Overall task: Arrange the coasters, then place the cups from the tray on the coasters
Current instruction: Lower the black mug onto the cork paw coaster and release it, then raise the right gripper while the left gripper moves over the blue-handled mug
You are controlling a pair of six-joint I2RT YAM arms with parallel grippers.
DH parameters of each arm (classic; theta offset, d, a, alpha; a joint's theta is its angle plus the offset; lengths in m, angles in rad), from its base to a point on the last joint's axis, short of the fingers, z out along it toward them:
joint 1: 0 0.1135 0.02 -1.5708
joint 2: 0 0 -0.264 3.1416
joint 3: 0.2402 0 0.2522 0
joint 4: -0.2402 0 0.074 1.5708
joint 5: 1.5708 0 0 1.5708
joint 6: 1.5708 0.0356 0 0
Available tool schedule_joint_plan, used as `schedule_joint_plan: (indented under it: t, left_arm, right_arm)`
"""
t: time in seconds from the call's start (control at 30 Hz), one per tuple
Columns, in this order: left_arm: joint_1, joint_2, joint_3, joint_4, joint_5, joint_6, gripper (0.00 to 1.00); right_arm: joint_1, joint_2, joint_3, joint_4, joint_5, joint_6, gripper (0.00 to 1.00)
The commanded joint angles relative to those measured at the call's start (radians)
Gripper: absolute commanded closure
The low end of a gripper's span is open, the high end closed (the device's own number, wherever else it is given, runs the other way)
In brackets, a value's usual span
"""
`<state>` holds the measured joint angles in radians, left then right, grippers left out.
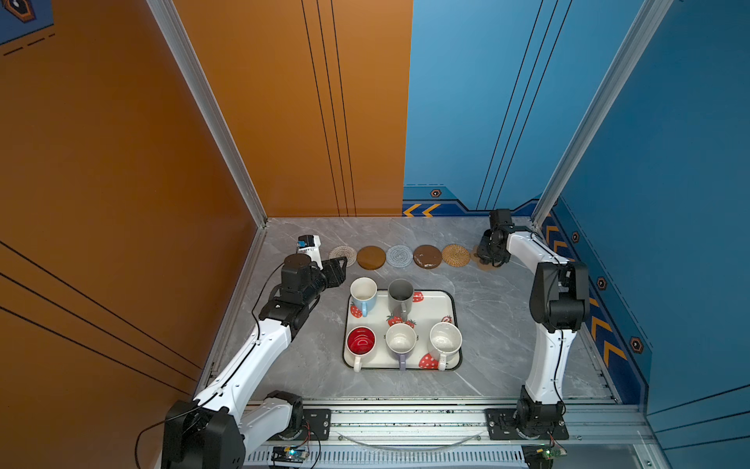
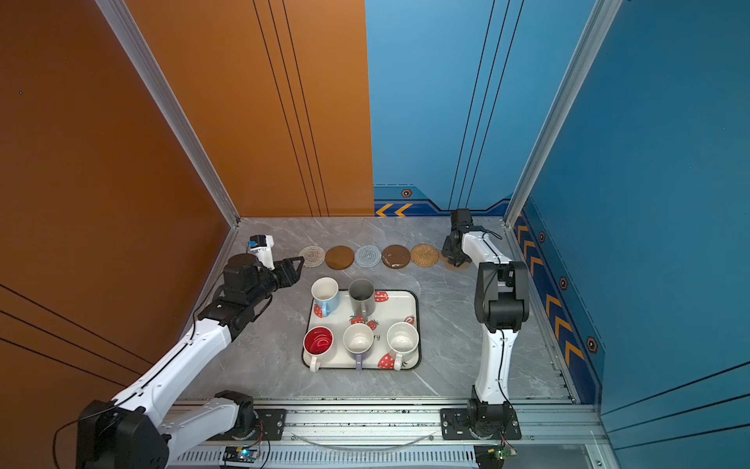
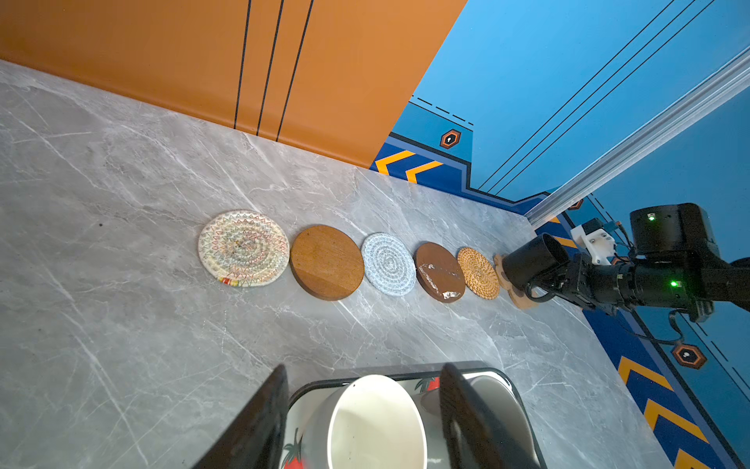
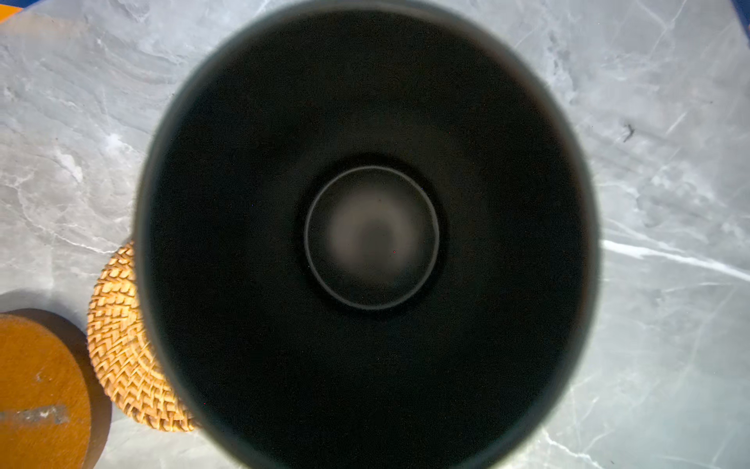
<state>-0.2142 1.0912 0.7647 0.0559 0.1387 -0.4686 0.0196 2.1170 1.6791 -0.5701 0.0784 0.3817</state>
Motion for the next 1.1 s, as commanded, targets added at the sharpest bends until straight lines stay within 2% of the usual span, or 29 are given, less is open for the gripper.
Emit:
schedule_joint_plan:
  t: [0.0, 0.27, 0.53, 0.63, 0.8, 0.93, 1.07]
  left_arm:
    - [0.012, -0.017, 0.007, -0.011, 0.001, 0.008, 0.4]
    - [0.017, -0.044, 0.003, -0.024, -0.008, 0.018, 0.4]
    - [0.021, -0.069, -0.008, -0.028, 0.003, 0.024, 0.38]
    - [0.021, -0.069, -0.007, -0.039, 0.032, 0.037, 0.38]
    - [0.021, -0.077, -0.002, -0.069, 0.046, 0.059, 0.38]
    - [0.02, -0.079, -0.002, -0.077, 0.047, 0.062, 0.37]
    - [0.017, -0.071, 0.001, -0.081, 0.05, 0.059, 0.37]
  right_arm:
    - [-0.004, -0.021, -0.029, 0.021, -0.008, 0.019, 0.86]
    - [0.001, -0.037, -0.058, 0.021, -0.006, 0.026, 0.47]
    - [0.003, -0.175, -0.147, 0.021, -0.005, 0.054, 0.4]
    - [0.012, -0.268, -0.19, 0.021, -0.017, 0.065, 0.38]
    - [0.048, -0.465, -0.264, 0.022, 0.033, 0.079, 0.34]
    - [0.118, -0.644, -0.341, 0.07, 0.075, 0.098, 0.32]
    - [0.268, -0.805, -0.419, 0.138, 0.148, 0.143, 0.32]
